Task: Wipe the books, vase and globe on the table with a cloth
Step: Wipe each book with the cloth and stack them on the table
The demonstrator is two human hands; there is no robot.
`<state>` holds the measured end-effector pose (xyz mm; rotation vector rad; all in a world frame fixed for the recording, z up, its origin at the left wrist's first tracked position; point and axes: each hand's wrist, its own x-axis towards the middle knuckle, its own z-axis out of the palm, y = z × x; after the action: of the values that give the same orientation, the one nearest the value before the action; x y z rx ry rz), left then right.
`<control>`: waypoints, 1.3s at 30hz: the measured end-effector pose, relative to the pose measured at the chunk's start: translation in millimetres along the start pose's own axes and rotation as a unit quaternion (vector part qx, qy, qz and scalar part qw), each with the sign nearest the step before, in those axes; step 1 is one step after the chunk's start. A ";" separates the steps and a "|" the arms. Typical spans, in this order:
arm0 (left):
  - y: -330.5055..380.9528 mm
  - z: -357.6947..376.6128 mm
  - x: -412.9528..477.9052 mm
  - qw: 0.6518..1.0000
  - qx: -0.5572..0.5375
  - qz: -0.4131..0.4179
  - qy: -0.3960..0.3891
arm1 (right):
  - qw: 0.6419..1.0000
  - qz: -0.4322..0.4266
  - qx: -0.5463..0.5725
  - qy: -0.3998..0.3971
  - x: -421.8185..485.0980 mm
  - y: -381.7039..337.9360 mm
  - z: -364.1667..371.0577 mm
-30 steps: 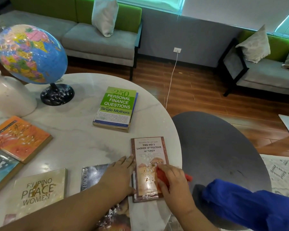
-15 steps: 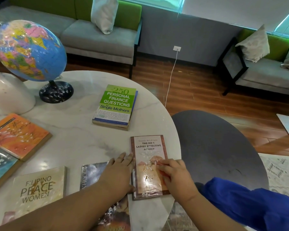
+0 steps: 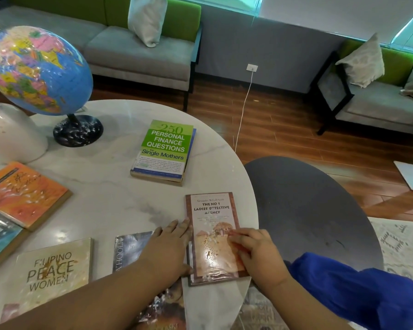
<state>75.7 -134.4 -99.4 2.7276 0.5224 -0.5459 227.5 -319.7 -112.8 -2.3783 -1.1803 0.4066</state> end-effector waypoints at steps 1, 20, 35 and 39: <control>0.0 0.0 -0.2 1.000 -0.001 -0.001 0.000 | 1.000 -0.004 -0.003 0.001 -1.1 -5.0 1.9; -0.1 -0.2 -0.4 1.000 -0.012 0.001 0.009 | 0.999 -0.029 0.011 -0.016 -27.7 -10.2 10.1; 0.5 -0.5 -0.3 1.000 -0.007 -0.001 0.003 | 0.997 -0.041 -0.005 -0.059 -16.3 -19.8 4.7; 0.0 -0.9 0.0 1.000 -0.004 -0.001 0.003 | 0.992 -0.058 -0.005 -0.111 -20.9 -14.5 -1.4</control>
<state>75.9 -134.1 -98.7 2.7220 0.5268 -0.5337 206.1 -329.2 -102.8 -2.3034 -1.4144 0.6415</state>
